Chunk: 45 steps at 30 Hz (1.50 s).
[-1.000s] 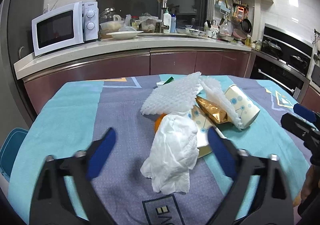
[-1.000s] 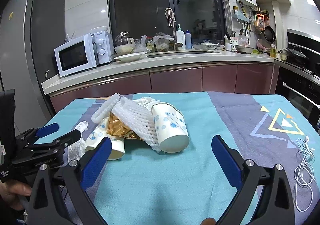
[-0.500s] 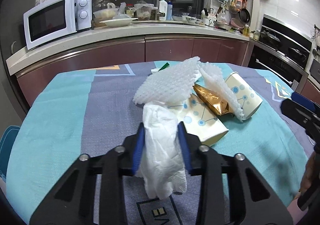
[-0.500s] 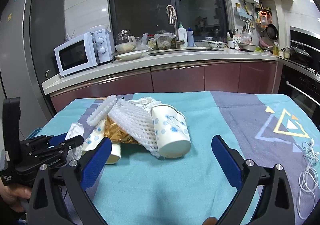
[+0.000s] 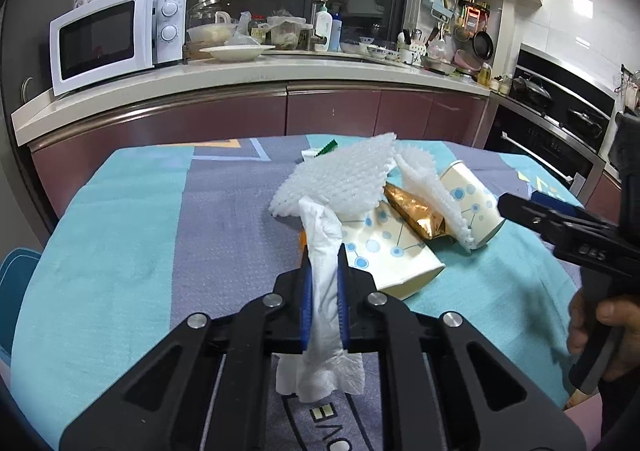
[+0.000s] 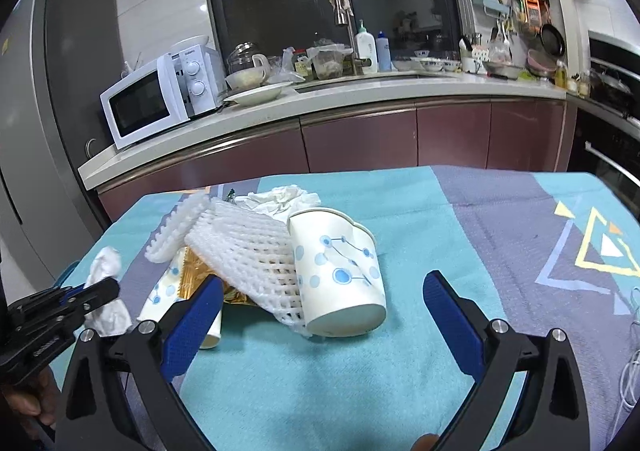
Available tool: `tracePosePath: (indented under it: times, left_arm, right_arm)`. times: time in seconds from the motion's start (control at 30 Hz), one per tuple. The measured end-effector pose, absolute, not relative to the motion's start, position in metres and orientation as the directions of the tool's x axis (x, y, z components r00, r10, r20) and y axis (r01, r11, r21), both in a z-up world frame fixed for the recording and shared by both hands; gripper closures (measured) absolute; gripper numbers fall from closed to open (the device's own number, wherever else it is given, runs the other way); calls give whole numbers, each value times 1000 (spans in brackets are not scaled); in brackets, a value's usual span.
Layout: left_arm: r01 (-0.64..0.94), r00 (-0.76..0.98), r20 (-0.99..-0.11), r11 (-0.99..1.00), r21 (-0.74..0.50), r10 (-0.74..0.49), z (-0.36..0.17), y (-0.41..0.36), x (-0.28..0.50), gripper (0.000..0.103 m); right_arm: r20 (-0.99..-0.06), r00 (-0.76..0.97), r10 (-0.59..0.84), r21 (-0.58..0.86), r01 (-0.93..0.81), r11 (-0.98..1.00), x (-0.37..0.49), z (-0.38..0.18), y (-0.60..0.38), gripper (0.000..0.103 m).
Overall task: Collect trash
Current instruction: 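Grasp the white tissue with the left tool while the right tool grasps the paper cup, then carry the tissue and paper cup to the blue bin and release both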
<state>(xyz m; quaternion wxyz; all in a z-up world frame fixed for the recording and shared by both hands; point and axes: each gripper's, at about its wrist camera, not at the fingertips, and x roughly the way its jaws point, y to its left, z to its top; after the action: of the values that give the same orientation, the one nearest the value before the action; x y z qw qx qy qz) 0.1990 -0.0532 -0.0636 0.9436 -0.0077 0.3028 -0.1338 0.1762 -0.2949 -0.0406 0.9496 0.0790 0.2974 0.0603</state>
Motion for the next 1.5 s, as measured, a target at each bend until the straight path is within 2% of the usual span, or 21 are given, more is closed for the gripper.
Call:
tracePosePath:
  times: [0.2, 0.47, 0.57, 0.73, 1.0, 1.23, 1.5]
  left_arm:
    - [245, 795, -548, 964, -104, -261, -53, -42, 188, 93]
    - [233, 805, -538, 967, -104, -252, -46, -34, 177, 93]
    - [231, 808, -534, 968, -103, -249, -44, -31, 174, 93]
    - [233, 808, -533, 967, -103, -252, -43, -31, 172, 93]
    - [229, 814, -525, 968, -104, -248, -38, -22, 170, 93]
    - [217, 842, -485, 971, -97, -236, -23, -13, 162, 93]
    - [134, 904, -402, 989, -60, -147, 7, 20, 138, 93]
  right_arm:
    - [-567, 806, 172, 230, -45, 972, 190, -46, -309, 7]
    - [-636, 745, 203, 272, -30, 962, 217, -64, -319, 14]
    - [-655, 722, 224, 299, -26, 954, 224, -71, -322, 19]
    - [-676, 686, 271, 345, -31, 938, 234, -80, -324, 35]
    - [-666, 691, 280, 377, -12, 926, 234, -80, -331, 40]
    - [-591, 782, 198, 305, -10, 952, 210, -41, -332, 40]
    - [-407, 891, 202, 193, -133, 972, 163, 30, -289, 40]
